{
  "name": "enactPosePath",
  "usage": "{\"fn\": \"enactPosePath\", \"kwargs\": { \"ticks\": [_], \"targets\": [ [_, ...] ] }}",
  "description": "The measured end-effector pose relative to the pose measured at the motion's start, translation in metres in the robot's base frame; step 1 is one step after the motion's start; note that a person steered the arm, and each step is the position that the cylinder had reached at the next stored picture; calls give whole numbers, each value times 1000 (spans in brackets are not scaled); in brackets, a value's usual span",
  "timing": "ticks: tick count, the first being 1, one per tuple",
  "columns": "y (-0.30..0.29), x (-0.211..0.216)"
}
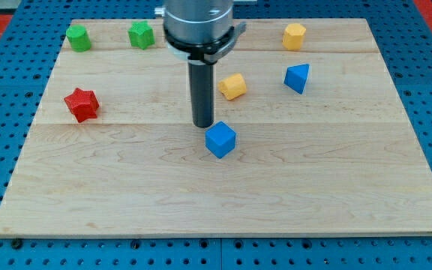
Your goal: Push the blue cube towards the bottom right
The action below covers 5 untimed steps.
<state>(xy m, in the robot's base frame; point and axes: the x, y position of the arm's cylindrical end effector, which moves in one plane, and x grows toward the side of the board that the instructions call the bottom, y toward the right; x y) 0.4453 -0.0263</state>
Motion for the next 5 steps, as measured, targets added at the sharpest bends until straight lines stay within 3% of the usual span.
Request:
{"fn": "enactPosePath", "kwargs": {
  "ticks": [1, 3, 4, 5],
  "targets": [
    [41, -33],
    [53, -31],
    [53, -25],
    [36, 26]
  ]
}}
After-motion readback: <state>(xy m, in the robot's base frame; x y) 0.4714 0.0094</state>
